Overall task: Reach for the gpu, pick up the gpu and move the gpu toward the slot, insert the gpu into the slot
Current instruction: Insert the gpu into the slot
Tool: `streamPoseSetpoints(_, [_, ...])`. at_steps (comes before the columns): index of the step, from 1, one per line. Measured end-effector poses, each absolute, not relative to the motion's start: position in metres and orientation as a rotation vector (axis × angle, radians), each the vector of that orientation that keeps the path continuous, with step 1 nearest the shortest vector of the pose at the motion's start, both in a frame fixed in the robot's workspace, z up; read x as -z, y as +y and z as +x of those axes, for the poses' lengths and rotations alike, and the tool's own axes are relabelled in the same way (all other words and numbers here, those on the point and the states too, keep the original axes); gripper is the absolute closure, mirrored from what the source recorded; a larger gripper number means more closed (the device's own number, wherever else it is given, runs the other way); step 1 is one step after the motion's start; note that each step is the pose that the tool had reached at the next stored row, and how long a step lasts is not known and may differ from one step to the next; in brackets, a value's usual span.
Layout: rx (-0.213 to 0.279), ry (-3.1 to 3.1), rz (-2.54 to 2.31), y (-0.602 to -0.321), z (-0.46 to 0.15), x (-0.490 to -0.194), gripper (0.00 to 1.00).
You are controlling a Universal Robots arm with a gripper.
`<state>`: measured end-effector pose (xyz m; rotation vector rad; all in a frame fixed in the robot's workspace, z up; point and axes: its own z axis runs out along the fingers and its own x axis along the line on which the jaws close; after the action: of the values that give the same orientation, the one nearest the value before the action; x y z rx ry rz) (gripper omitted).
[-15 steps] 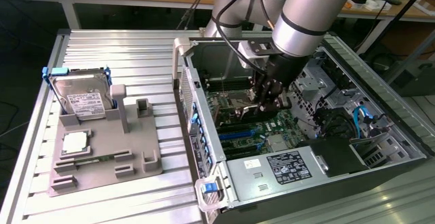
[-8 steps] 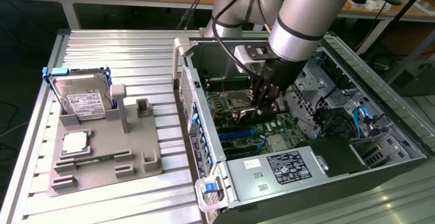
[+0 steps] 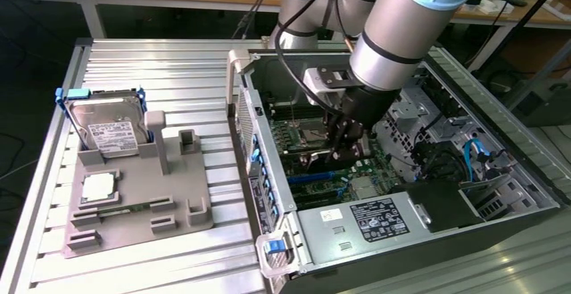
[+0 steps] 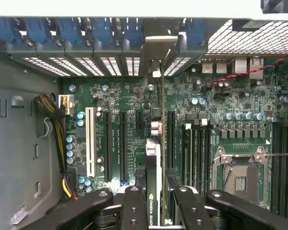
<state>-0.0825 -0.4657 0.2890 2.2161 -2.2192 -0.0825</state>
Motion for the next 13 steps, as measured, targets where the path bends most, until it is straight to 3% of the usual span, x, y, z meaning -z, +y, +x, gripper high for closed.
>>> streamPoseSetpoints(2, [0.107,-2.213,2.198,-0.466,-0.082,-0.287,0.73])
streamPoseSetpoints(7, [0.114,-2.215,2.198,-0.466,-0.083,-0.274,0.73])
streamPoseSetpoints(10, [-0.016,-2.239,2.22,-0.457,-0.092,-0.278,0.73])
streamPoseSetpoints(13, [-0.007,-2.241,2.222,-0.457,-0.093,-0.277,0.73])
